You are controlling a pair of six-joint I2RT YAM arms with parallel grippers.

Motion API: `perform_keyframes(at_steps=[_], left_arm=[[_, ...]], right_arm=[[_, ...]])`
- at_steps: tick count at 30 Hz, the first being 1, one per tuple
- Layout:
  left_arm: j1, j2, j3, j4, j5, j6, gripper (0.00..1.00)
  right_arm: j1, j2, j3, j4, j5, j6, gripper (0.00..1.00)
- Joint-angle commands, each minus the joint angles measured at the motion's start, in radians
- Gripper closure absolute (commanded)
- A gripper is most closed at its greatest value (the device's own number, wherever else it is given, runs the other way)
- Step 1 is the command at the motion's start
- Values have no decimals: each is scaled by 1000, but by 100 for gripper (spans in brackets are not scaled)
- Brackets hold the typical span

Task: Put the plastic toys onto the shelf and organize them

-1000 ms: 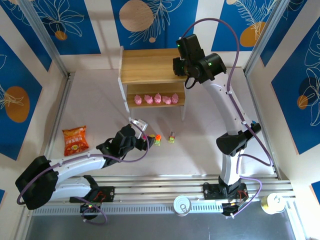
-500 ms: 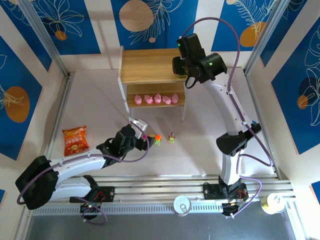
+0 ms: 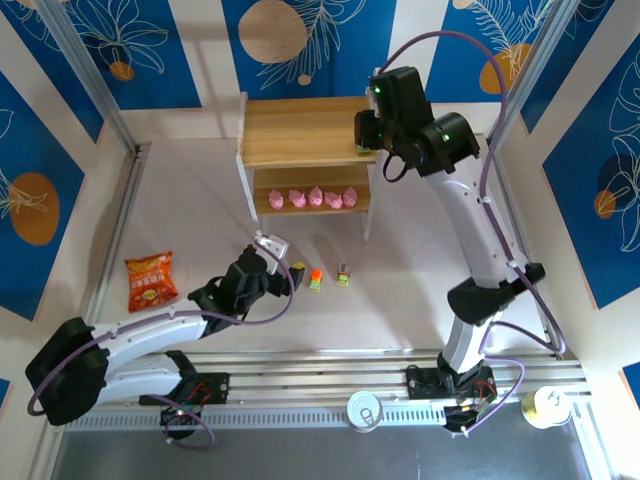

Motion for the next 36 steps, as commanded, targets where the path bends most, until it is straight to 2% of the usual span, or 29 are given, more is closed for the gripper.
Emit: perform_keyframes(at_steps=[1,7,16,24,36], left_arm=[[18,-39,-25,-18,-62,-17,10],[54,-37,-21,-38,-40,-29,10],[100,-10,-22,-25,47,-45,9],[110,13,-18,2,129,-39,5],[119,23,-16,6,168,-34,0]], right_arm=[[55,-121,-133,71,47,5,56],[186,-280,-427,145,141,58,56],[318,-401,-768,212,173,235,56],[367,-401,-986,278,157,395,56],[373,-345,-1208,414,99,539,57]])
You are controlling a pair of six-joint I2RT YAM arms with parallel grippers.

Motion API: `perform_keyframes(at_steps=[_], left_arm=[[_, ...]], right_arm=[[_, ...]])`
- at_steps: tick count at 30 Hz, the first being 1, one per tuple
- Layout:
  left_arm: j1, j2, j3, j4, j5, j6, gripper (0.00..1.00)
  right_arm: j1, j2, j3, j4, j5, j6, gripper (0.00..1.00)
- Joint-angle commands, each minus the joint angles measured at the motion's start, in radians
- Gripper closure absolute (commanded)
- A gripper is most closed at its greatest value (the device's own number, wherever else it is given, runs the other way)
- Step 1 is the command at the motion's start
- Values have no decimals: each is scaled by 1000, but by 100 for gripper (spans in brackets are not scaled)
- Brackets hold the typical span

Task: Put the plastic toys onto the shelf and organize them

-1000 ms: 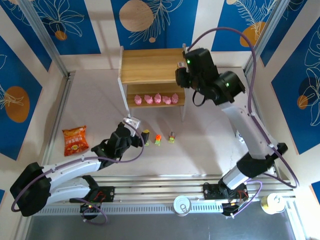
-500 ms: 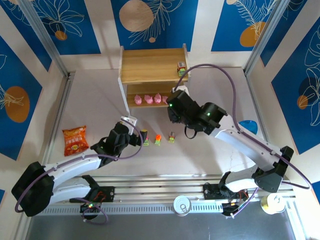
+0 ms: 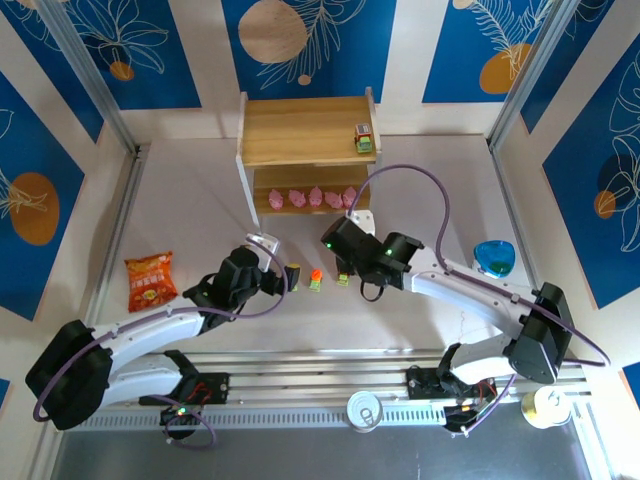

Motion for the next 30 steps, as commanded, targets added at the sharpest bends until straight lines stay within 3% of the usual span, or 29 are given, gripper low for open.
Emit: perform_keyframes(at_steps=[1,14,30], left_arm=[[19,10,0,24,32,-7,0],[88,12,-17,35,89,-66,0],[93,24,-14,38,105,-75,0]], right_arm=[[6,35,-37,74,-31,70,57],[-21,178,-76,199,-100,96,57],[-34,289,-76,185,-68,213,57]])
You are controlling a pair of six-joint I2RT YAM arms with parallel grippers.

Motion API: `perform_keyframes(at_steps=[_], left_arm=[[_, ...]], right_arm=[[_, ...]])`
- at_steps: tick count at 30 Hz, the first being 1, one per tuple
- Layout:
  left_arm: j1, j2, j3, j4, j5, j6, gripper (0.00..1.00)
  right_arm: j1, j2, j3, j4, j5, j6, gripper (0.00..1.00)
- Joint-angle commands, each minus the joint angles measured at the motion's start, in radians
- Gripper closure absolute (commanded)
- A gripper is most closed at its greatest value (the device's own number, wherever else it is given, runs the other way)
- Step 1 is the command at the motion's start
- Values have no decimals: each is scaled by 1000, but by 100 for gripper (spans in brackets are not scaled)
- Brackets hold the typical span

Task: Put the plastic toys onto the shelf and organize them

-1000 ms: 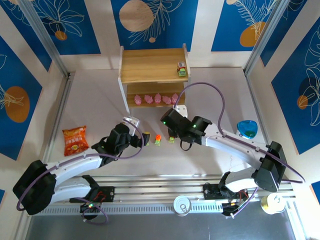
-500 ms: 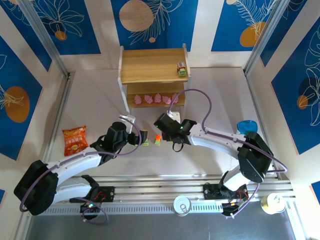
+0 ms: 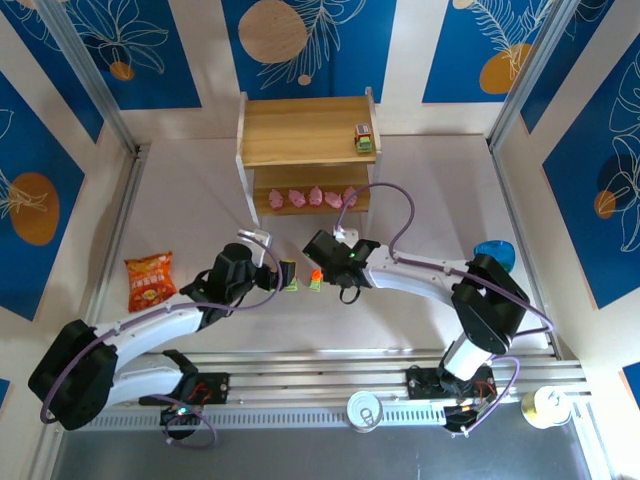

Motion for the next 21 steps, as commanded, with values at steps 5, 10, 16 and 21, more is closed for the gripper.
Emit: perform_keyframes(at_steps=[5,10,16,21], left_arm=[[13,7,-8,19,22,-19,0],[13,11,-6,23,28,-19,0],[12,15,-5,23,31,-20,0],[14,15,-6,23,33,-18,0]], right_arm=[[-26,40,-13,7,-2,62,56],[-40,54,-24,31,-22,59,57],[-50,79,-25,58,-38,50,56],[-58,94,-17,52,-34,45,56]])
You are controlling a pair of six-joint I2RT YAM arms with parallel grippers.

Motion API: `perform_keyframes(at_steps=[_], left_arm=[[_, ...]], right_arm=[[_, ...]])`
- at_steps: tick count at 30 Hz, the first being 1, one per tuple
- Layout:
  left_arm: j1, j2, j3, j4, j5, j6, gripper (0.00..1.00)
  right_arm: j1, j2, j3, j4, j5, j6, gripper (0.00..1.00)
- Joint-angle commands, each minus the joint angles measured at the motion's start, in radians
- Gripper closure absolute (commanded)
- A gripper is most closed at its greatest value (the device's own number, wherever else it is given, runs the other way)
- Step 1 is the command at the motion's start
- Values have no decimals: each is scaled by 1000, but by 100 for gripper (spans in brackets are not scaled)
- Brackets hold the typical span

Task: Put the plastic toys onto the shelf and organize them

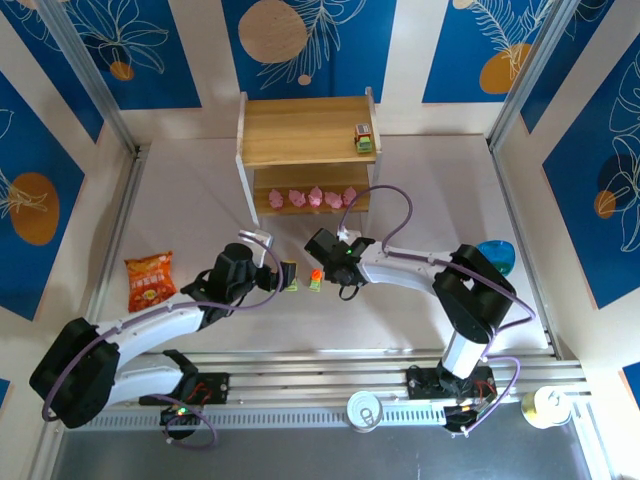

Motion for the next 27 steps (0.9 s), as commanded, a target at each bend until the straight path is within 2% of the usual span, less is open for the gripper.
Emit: perform_keyframes(at_steps=[1,11,27], left_arm=[[11,4,-5,23,20,-10,0],[13,9,-5,23,22,-10,0],[13,10,-3,24,26,-11,0]], right_arm=[[-7,13,-9,5,-10,15,57],[-10,22,-15,15,-13,10,63],[-19,37,-11,12,-3,-22,67]])
